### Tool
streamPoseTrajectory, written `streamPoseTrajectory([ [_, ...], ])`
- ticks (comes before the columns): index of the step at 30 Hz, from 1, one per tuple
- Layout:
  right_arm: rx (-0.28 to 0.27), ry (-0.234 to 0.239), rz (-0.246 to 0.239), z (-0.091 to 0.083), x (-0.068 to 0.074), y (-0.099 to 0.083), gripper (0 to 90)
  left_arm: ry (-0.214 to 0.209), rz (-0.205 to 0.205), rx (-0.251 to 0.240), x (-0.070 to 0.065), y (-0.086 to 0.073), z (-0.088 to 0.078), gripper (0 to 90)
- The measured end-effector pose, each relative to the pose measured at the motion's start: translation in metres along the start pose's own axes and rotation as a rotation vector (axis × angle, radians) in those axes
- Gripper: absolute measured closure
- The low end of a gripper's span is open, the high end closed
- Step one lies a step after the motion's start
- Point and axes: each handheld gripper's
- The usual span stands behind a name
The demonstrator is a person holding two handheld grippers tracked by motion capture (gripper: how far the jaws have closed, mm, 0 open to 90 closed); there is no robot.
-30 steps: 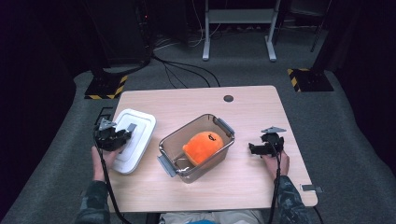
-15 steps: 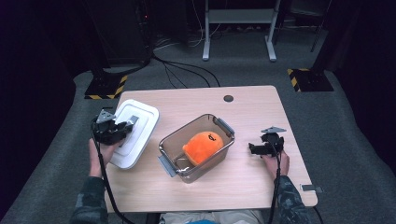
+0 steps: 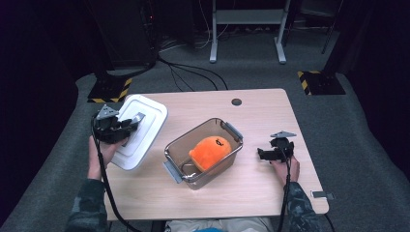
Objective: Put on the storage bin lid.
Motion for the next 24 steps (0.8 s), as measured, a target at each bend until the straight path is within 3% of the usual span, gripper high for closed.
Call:
streamPoseTrajectory([
  [24, 0.000, 0.000, 0.000, 0.000, 0.000, 0.000, 5.2, -0.073, 0.062, -0.010, -0.028, 0.041, 0.006, 66.3],
])
Point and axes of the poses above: each handheld gripper's, and its own axes: z roughly forward along the jaws, y roughly out of its top, x roughly to its left, and after that the axes turned 7 degrees about z, right-handed
